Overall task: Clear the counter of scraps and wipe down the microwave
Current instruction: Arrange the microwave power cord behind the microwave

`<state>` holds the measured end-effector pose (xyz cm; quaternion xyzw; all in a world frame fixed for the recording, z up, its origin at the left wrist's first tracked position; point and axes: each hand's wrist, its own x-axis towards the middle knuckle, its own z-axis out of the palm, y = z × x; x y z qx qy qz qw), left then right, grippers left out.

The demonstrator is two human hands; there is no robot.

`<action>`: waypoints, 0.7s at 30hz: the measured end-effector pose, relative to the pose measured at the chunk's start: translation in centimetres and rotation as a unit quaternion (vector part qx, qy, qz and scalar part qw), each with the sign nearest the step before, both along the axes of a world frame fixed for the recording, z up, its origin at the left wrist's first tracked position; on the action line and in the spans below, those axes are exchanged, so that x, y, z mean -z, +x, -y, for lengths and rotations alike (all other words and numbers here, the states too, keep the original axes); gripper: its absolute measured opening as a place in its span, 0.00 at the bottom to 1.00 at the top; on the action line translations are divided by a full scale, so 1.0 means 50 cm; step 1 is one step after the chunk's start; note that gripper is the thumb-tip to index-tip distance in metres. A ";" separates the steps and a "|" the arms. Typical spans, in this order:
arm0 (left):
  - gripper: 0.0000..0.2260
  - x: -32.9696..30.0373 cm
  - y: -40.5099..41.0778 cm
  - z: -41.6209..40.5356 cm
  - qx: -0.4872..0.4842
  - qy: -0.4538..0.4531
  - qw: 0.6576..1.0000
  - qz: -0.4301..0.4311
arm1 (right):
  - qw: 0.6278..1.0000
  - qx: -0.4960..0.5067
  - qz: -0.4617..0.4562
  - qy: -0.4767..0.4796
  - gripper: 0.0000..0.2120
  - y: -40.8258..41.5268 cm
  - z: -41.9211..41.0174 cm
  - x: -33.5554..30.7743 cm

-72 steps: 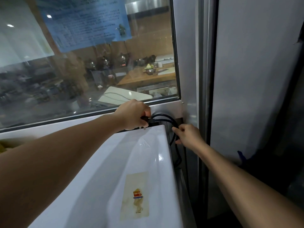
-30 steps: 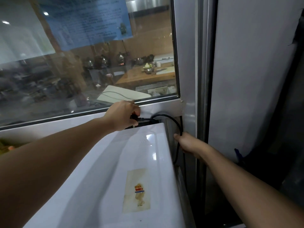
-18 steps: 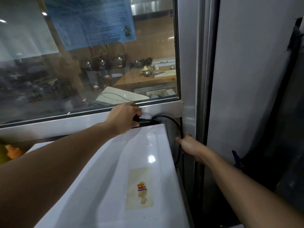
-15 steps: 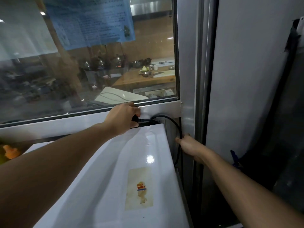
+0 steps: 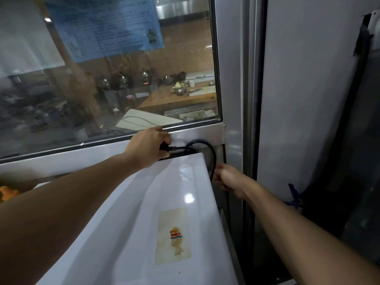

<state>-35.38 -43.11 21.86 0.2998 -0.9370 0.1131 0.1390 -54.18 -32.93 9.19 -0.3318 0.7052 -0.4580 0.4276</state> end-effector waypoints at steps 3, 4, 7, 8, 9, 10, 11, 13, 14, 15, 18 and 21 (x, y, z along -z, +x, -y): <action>0.10 0.005 0.002 -0.001 -0.007 -0.002 1.000 -0.005 | 1.000 0.005 -0.002 0.006 0.11 -0.003 -0.016 0.006; 0.10 0.006 0.002 -0.002 -0.008 -0.003 1.000 -0.005 | 1.000 0.008 -0.001 0.004 0.17 -0.004 -0.024 0.001; 0.10 0.005 0.001 -0.004 -0.012 -0.001 1.000 -0.006 | 1.000 0.003 -0.009 -0.005 0.24 -0.004 -0.041 -0.020; 0.10 0.004 0.000 -0.005 -0.013 0.000 1.000 -0.007 | 1.000 0.002 -0.013 -0.008 0.24 -0.001 -0.049 -0.028; 0.10 0.005 0.001 -0.006 -0.013 0.001 1.000 -0.008 | 1.000 0.001 -0.019 -0.013 0.23 0.000 -0.053 -0.033; 0.09 0.005 0.001 -0.007 -0.014 0.002 1.000 -0.009 | 1.000 0.002 -0.023 -0.018 0.24 -0.001 -0.057 -0.036; 0.09 0.006 0.002 -0.009 -0.015 0.004 1.000 -0.009 | 1.000 0.001 -0.024 -0.019 0.24 -0.002 -0.059 -0.037; 0.09 0.006 0.005 -0.011 -0.018 0.010 1.000 -0.013 | 0.999 0.000 -0.034 -0.019 0.25 0.001 -0.067 -0.039; 0.09 0.007 0.005 -0.012 -0.019 0.013 1.000 -0.016 | 0.999 0.001 -0.037 -0.022 0.25 0.000 -0.072 -0.040; 0.09 0.007 0.006 -0.013 -0.021 0.015 0.999 -0.019 | 0.999 0.000 -0.041 -0.027 0.25 0.000 -0.076 -0.042; 0.08 0.010 0.007 -0.015 -0.028 0.022 0.999 -0.033 | 0.997 -0.003 -0.063 -0.040 0.25 0.003 -0.089 -0.053; 0.09 0.013 0.009 -0.014 -0.031 0.027 0.998 -0.039 | 0.995 -0.002 -0.081 -0.058 0.24 0.010 -0.095 -0.068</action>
